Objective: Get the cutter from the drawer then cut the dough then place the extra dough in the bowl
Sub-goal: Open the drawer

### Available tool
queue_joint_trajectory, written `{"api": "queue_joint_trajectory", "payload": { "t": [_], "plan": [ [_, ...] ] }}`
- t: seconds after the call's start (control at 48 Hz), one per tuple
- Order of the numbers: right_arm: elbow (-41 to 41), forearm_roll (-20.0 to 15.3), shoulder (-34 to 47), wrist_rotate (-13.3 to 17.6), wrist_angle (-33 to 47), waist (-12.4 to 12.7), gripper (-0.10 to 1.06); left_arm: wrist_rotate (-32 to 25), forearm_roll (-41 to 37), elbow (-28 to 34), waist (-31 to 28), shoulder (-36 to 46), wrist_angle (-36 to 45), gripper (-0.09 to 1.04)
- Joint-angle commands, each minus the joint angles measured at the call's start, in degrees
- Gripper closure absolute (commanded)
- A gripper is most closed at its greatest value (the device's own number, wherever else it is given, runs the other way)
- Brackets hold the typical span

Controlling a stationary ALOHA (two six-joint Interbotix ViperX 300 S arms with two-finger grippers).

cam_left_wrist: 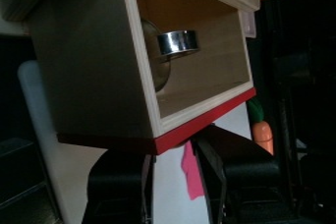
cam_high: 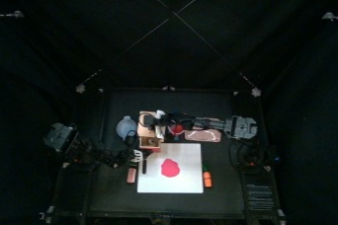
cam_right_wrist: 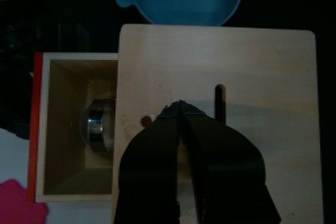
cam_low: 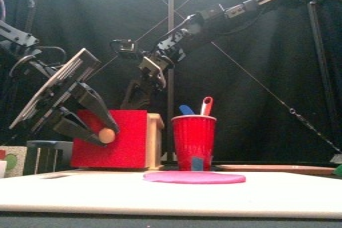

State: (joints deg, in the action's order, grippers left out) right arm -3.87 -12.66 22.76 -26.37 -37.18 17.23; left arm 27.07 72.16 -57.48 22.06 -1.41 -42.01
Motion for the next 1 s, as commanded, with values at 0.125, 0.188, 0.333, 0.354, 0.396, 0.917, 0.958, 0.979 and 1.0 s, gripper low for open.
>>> {"api": "queue_joint_trajectory", "payload": {
  "t": [0.125, 0.188, 0.333, 0.354, 0.396, 0.917, 0.958, 0.979, 1.0],
  "plan": [
    [0.88, 0.18, 0.09, 0.09, -1.41, 0.35, 0.93, -0.18, -0.09, 0.44, 0.53, 0.35, 0.44, 0.38],
    [0.88, 0.09, 0.00, 0.09, -1.41, 0.35, 0.93, -0.26, -0.09, 0.35, 0.70, 0.35, 0.70, 0.38],
    [0.88, 0.18, 0.09, 0.09, -1.41, 0.35, 0.93, -0.35, -0.18, 0.09, 0.88, 0.35, 0.97, 0.38],
    [0.79, 0.18, 0.09, 0.09, -1.49, 0.35, 0.93, -0.35, -0.18, 0.09, 0.88, 0.35, 0.97, 0.38],
    [0.79, 0.18, 0.00, 0.09, -1.49, 0.35, 0.93, -0.35, -0.18, 0.09, 0.88, 0.26, 0.97, 0.37],
    [0.62, 0.18, 0.09, 0.00, -1.49, 0.35, 0.93, -0.53, -1.32, -0.09, 0.88, 0.18, 0.26, 0.20],
    [0.62, 0.18, 0.09, 0.00, -1.49, 0.35, 0.93, -0.53, -1.32, 0.00, 0.88, 0.18, 0.26, 0.17],
    [0.70, 0.18, 0.09, 0.00, -1.49, 0.35, 0.93, -0.53, -1.32, -0.09, 0.88, 0.18, 0.26, 0.16],
    [0.62, 0.18, 0.09, 0.00, -1.49, 0.35, 0.93, -0.53, -1.32, -0.09, 0.88, 0.18, 0.26, 0.15]
  ]
}}
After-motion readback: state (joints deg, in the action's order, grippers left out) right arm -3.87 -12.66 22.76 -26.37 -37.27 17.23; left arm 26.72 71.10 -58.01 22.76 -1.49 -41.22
